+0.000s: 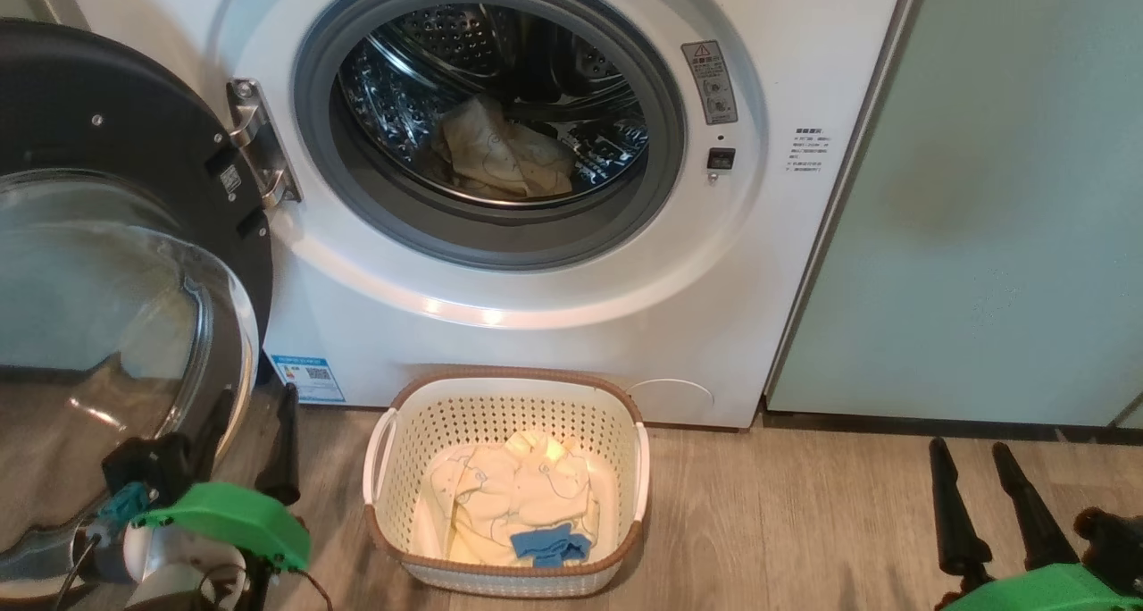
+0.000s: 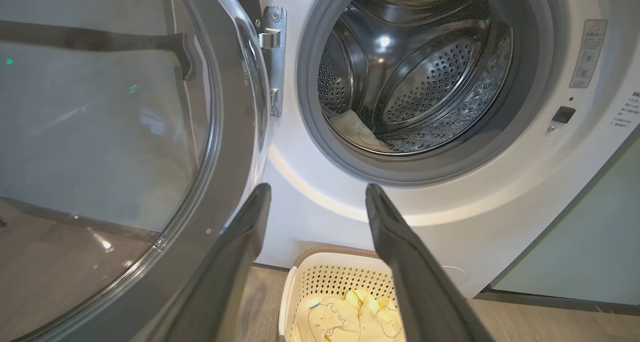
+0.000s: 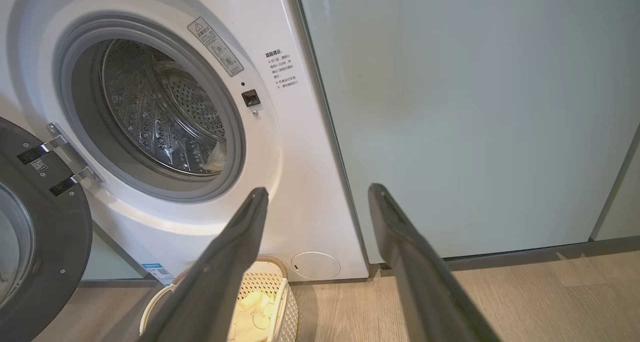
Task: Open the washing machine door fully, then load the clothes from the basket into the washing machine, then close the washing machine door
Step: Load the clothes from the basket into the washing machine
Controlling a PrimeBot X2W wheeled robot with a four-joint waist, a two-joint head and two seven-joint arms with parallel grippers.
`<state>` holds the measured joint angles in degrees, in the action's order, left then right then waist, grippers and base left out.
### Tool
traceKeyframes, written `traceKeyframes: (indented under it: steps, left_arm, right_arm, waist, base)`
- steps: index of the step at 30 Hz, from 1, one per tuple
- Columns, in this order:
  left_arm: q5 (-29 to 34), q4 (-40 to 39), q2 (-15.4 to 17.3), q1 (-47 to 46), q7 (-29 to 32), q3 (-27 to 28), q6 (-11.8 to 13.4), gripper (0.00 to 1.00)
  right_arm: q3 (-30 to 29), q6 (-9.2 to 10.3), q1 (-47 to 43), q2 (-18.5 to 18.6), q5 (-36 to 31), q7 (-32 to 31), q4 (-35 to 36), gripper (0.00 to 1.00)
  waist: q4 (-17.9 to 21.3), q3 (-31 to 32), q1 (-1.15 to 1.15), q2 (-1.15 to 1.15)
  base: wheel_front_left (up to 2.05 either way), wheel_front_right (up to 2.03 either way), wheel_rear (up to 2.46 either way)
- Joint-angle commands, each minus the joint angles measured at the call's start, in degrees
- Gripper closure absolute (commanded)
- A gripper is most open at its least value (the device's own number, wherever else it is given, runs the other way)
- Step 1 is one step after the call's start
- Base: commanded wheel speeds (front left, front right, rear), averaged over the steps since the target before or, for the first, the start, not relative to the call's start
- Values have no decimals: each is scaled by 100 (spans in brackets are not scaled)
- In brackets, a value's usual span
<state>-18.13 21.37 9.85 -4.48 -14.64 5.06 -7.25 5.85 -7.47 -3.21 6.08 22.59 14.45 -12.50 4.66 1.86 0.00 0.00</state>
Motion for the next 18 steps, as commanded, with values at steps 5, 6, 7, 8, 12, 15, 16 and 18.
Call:
traceKeyframes:
  steps: [5, 6, 7, 8, 12, 15, 16, 18]
  left_arm:
    - [76, -200, 100, -130, -36, 154, 8, 0]
    - [77, -208, 98, -130, -36, 152, 9, 0]
    - [78, -215, 98, -129, -36, 151, 10, 0]
    - [79, -221, 99, -128, -36, 151, 12, 0]
    - [83, -237, 90, -133, -36, 136, 21, 0]
    - [83, -221, 60, -125, -36, 96, 22, 0]
    - [77, -205, 48, -122, -36, 81, 22, 0]
    - [52, -147, 13, -117, -30, 26, 18, 0]
  right_arm:
    - [103, -2, 199, 75, -38, 55, 169, 0]
    - [104, -2, 200, 76, -38, 55, 169, 0]
    - [106, -2, 203, 77, -39, 55, 169, 0]
    - [110, -2, 206, 77, -39, 55, 169, 0]
    - [124, -2, 221, 82, -29, 55, 166, 0]
    - [138, -2, 232, 84, -30, 55, 160, 0]
    - [146, -2, 234, 85, -30, 55, 159, 0]
    - [167, -2, 241, 90, -28, 55, 158, 0]
  waist:
    - [3, -6, 0, 0]
    - [5, -8, 0, 0]
    - [9, -10, 0, 0]
    - [14, -13, 0, 0]
    - [29, -22, 0, 0]
    - [53, -31, 0, 0]
    - [65, -36, 0, 0]
    - [98, -56, 0, 0]
  base:
    - [0, 0, 0]
    - [0, 0, 0]
    - [0, 0, 0]
    - [0, 0, 0]
    - [0, 0, 0]
    - [0, 0, 0]
    - [0, 0, 0]
    - [0, 0, 0]
